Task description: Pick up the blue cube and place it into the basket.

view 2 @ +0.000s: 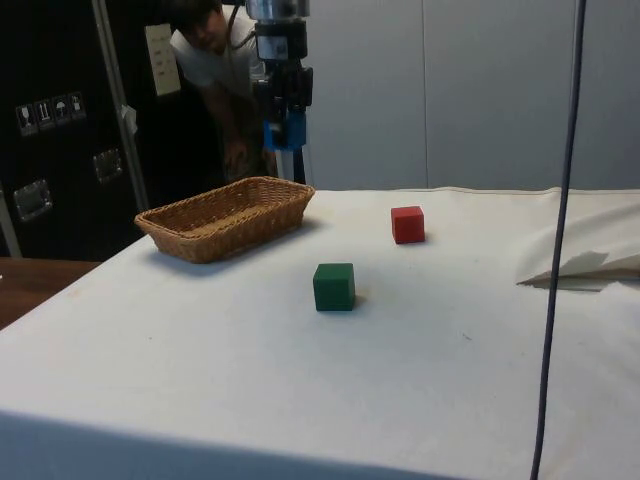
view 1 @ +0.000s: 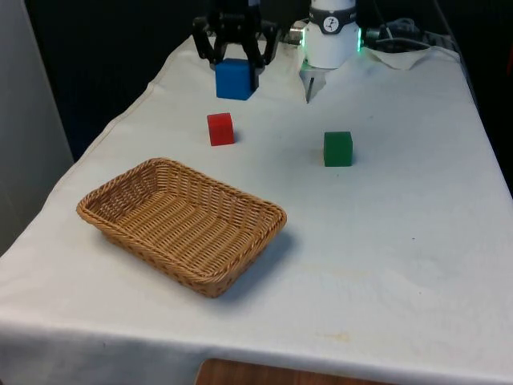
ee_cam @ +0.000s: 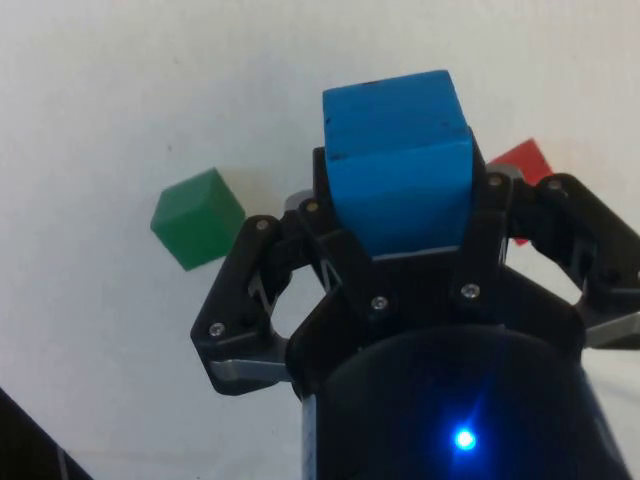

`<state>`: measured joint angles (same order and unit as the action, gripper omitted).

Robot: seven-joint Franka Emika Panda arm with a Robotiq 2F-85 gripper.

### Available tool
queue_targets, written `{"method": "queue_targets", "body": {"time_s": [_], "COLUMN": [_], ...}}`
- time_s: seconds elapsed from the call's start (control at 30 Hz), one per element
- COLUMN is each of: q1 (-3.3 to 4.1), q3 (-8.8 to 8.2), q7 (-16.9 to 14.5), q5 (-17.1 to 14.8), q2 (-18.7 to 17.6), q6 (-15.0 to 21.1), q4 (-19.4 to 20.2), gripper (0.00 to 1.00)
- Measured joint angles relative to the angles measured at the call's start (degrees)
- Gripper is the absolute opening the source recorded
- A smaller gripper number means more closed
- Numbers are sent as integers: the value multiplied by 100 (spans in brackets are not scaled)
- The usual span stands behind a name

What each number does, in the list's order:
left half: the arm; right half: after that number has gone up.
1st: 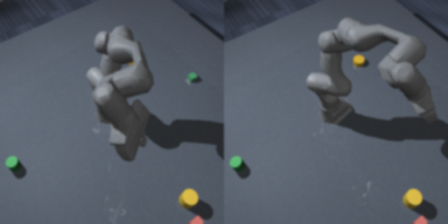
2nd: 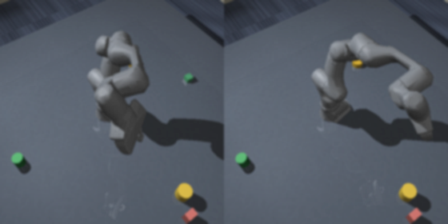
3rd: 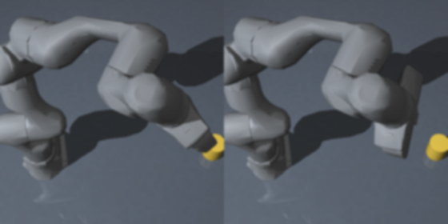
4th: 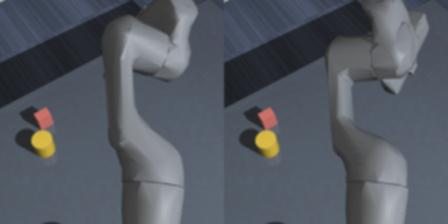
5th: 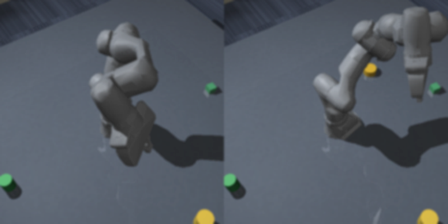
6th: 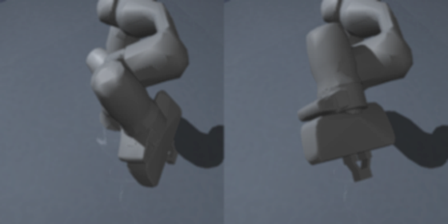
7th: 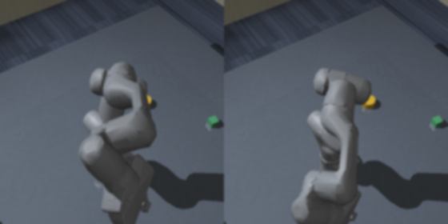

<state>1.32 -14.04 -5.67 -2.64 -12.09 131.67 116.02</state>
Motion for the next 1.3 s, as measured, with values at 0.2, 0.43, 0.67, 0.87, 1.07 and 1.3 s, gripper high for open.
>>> {"method": "queue_targets", "body": {"time_s": [0.2,0.43,0.67,0.87,1.07,1.3], "q1": [-17,-40,-74,-109,-115,-132], "q3": [-46,-86,-109,-126,-155,-166], "q7": [-34,-52,-57,-57,-57,11], "q5": [-29,-40,-63,-120,-172,-212], "q2": [-281,-579,-905,-1387,-1644,-1971], "q6": [-46,-120,-183,-229,-229,-223], "q4": [-372,-779,-1220,-1770,-2051,-2389], "gripper": [2,2,2,2,2,2]}}
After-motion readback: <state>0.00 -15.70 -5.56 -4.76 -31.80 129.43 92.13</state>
